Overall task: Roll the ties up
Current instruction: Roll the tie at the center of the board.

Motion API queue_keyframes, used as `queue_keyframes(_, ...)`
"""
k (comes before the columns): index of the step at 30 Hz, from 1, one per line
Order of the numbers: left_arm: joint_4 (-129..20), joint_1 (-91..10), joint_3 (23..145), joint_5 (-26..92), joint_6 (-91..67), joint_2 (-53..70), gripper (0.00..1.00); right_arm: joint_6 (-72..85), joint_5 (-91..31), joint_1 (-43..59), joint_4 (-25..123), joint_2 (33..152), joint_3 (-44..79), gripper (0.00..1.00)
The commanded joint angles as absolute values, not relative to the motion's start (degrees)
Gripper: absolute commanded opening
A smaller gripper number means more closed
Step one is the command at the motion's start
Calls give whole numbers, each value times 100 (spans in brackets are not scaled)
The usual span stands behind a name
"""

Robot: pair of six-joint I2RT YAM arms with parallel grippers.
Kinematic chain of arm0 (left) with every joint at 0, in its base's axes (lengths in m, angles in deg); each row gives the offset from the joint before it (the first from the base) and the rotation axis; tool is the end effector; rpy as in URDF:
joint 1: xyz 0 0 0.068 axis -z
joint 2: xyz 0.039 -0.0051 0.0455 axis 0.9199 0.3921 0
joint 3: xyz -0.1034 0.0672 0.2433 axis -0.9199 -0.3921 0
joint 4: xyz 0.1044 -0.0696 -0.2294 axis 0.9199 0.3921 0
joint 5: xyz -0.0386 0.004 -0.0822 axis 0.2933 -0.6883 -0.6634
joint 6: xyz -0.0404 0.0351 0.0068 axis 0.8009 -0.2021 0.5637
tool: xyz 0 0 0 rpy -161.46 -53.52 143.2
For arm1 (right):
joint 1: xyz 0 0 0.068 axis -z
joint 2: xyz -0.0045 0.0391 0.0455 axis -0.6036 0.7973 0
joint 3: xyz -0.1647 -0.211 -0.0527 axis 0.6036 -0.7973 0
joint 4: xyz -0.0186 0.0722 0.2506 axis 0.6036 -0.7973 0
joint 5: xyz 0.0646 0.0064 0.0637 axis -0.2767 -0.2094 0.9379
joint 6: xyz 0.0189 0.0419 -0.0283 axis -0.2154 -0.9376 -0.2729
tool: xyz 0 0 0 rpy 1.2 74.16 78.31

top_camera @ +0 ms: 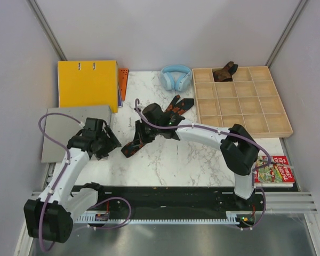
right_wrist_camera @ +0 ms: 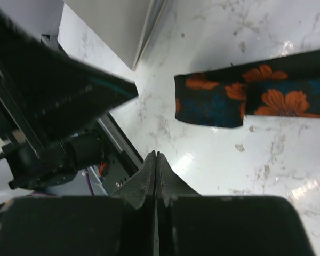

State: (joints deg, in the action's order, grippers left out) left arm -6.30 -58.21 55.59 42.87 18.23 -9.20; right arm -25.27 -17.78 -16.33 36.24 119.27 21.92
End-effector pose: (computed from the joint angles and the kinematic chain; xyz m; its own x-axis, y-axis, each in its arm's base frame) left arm 0.1843 -0.0272 0.2392 -0.7340 -0.5584 -0.3865 -0.4685 0.8284 -0.3069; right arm 0.2441 0.3502 0.2341 -0.8709 -0.1953 -0.4511 -0.4703 0.5981 0.6490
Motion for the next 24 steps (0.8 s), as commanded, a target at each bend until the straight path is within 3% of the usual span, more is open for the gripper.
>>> queue_keyframes(1, -896, -5813, 5148, 4199, 2325, -1540, 77, -2678, -1547, -1596, 3612, 12558, 2970, 1)
queue_keyframes(10, -1239, -5804, 4724, 4137, 2501, -1989, 72, -2713, -1388, -1526, 3445, 13342, 3675, 0)
queue_keyframes(24, -2249, -5707, 4031, 3637, 2352, -2315, 72, -2599, -1327, -1253, 3647, 13571, 3333, 0)
